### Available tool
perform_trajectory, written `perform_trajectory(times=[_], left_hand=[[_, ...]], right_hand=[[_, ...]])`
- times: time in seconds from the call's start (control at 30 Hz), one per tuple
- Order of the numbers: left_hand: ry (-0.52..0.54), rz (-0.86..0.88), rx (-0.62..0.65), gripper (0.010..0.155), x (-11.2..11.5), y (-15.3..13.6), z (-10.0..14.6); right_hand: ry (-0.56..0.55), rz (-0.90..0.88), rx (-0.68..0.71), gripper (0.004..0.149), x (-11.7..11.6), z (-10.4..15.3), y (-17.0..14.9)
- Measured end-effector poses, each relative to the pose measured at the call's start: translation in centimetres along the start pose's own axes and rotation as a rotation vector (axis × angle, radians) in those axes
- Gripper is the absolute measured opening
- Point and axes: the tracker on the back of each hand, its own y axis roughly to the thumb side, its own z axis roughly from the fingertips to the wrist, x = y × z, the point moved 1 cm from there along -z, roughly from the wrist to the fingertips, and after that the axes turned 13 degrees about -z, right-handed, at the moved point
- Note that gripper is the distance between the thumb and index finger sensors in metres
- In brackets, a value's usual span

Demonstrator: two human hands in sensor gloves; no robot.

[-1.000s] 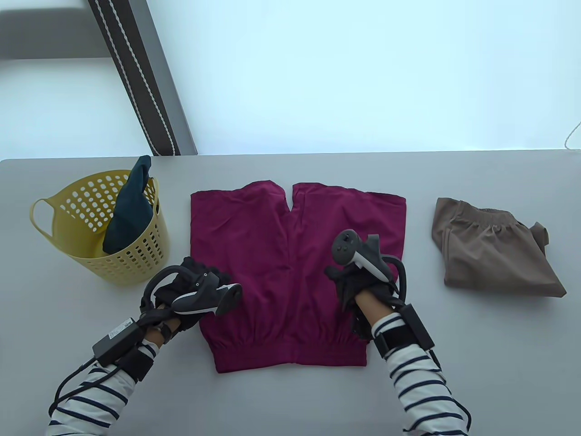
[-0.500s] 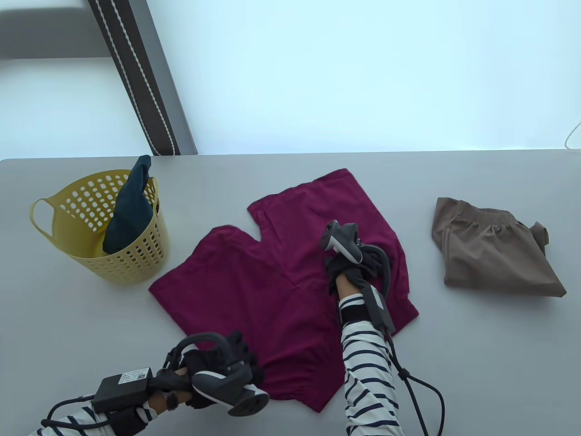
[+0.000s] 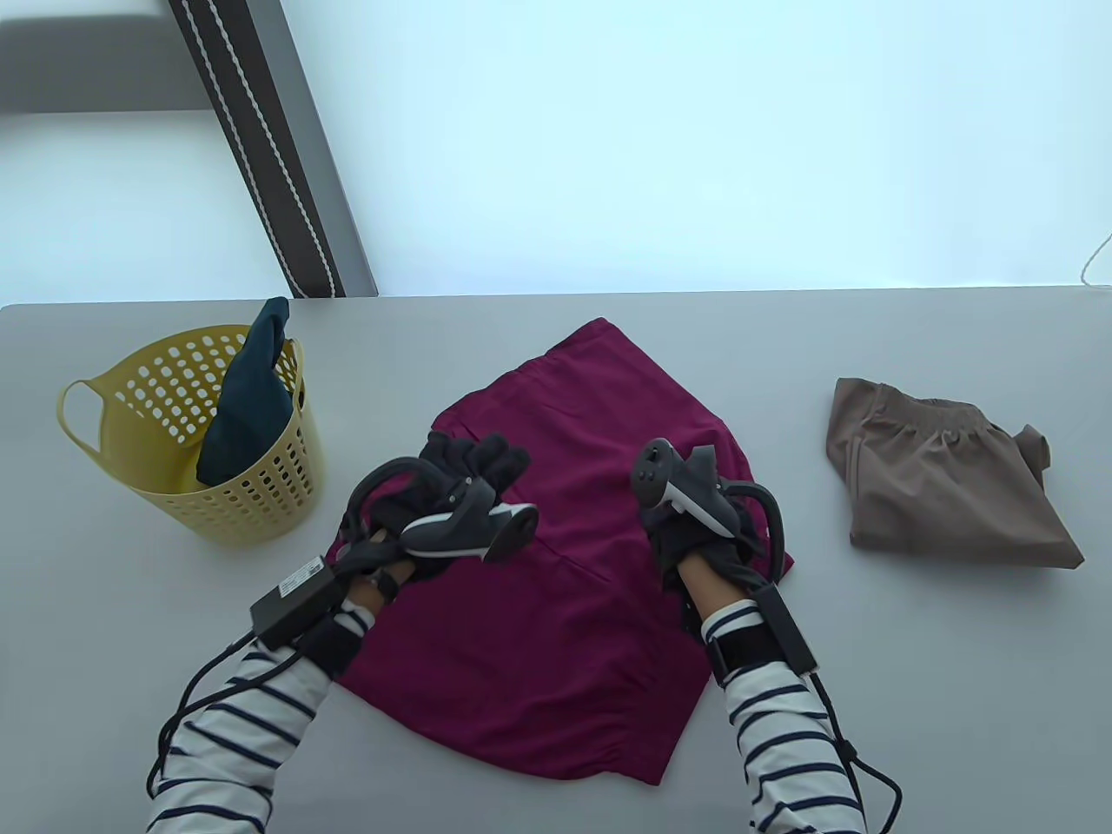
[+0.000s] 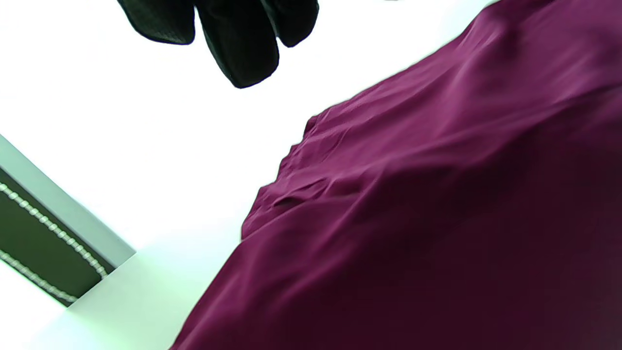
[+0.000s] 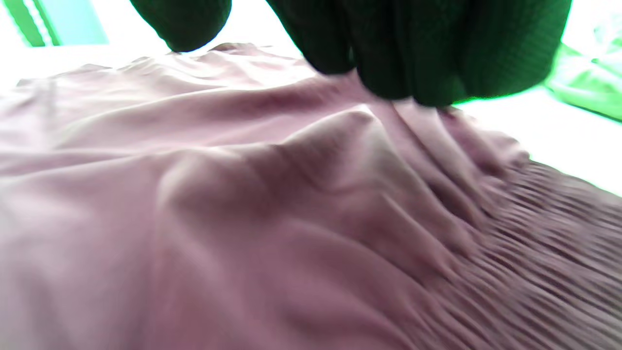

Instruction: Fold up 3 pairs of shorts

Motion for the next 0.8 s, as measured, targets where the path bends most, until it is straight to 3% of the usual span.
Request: perform_trajectory(times=[0.07, 0.23, 0.33, 0.6, 0.77, 0.8], left_hand=[[-0.143, -0.005, -0.019, 0.068, 2.3, 0.3, -3.0], [-0.37, 0.061, -0.024, 0.06, 6.5, 0.9, -5.5], [-0.311, 0.013, -0.068, 0.056, 6.6, 0.7, -5.0], [-0.411, 0.079, -0.049, 0.043, 7.7, -1.8, -1.7], [-0.387, 0.124, 0.004, 0.05, 8.5, -1.6, 0.0], [-0.33, 0.111, -0.029, 0.053, 8.3, -1.8, 0.5]], right_hand=[[0.066, 0.027, 0.032, 0.069, -0.9, 2.1, -0.4], [0.174, 0.17, 0.071, 0.068, -4.6, 4.7, -1.5], [0.128, 0.251, 0.074, 0.069, -5.1, 3.8, -1.5], [0.098, 0.225, -0.104, 0.069, -3.8, -3.1, -2.8], [0.052, 0.26, -0.121, 0.067, -3.7, -3.7, -2.5], [0.049, 0.261, -0.121, 0.067, -3.7, -3.7, -2.5]])
